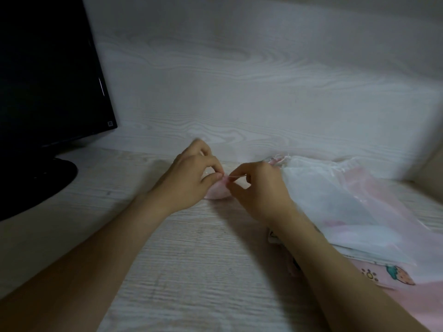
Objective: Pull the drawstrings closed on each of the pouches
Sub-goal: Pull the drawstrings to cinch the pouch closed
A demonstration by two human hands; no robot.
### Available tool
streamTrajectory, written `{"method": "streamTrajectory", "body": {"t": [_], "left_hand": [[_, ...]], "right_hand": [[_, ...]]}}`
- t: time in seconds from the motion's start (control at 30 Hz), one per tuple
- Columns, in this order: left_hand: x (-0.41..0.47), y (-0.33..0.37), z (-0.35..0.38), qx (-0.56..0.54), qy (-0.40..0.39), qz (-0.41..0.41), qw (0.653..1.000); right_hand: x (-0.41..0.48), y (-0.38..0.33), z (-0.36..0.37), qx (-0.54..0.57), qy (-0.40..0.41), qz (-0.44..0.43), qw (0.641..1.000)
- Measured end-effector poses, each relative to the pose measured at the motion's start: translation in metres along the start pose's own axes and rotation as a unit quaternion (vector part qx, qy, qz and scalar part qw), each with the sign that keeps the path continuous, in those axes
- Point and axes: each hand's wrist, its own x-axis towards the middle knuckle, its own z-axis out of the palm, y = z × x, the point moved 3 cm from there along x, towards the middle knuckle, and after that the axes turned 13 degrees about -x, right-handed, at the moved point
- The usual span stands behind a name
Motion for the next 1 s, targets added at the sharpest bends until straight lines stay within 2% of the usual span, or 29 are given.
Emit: {"method": "streamTrajectory", "body": {"t": [0.1, 0.2, 0.27, 0.33, 0.47, 0.6, 0.67, 0.77, 1.0], "left_hand": [[-0.001, 0.006, -0.001, 0.075, 0.035, 0.035, 0.996], [-0.002, 0.012, 0.0, 0.122, 0.009, 0.071, 0.99], [-0.003, 0.012, 0.002, 0.143, -0.022, 0.05, 0.988], [-0.004, 0.007, 0.005, 0.135, -0.047, -0.019, 0.99], [-0.003, -0.003, 0.004, -0.003, -0.031, -0.173, 0.985], [-0.001, -0.001, 0.001, -0.108, -0.005, -0.259, 0.96], [0.001, -0.002, 0.003, -0.187, -0.008, -0.293, 0.938], [0.002, -0.006, 0.008, -0.322, -0.015, -0.332, 0.887], [0.003, -0.007, 0.013, -0.359, -0.005, -0.374, 0.855]], "right_hand": [[-0.001, -0.002, -0.001, -0.045, 0.041, 0.004, 0.998], [-0.001, 0.0, 0.007, -0.056, 0.002, 0.006, 0.998], [-0.003, 0.0, 0.013, -0.032, -0.022, -0.016, 0.999], [-0.004, 0.0, 0.016, 0.003, -0.033, -0.022, 0.999], [0.001, 0.002, 0.021, 0.052, -0.053, -0.008, 0.997], [-0.002, 0.007, 0.026, 0.078, -0.067, 0.001, 0.995], [-0.002, 0.007, 0.026, 0.092, -0.061, 0.007, 0.994], [0.001, 0.006, 0.026, 0.08, -0.047, 0.01, 0.996], [-0.002, 0.005, 0.026, 0.087, -0.079, 0.029, 0.993]]}}
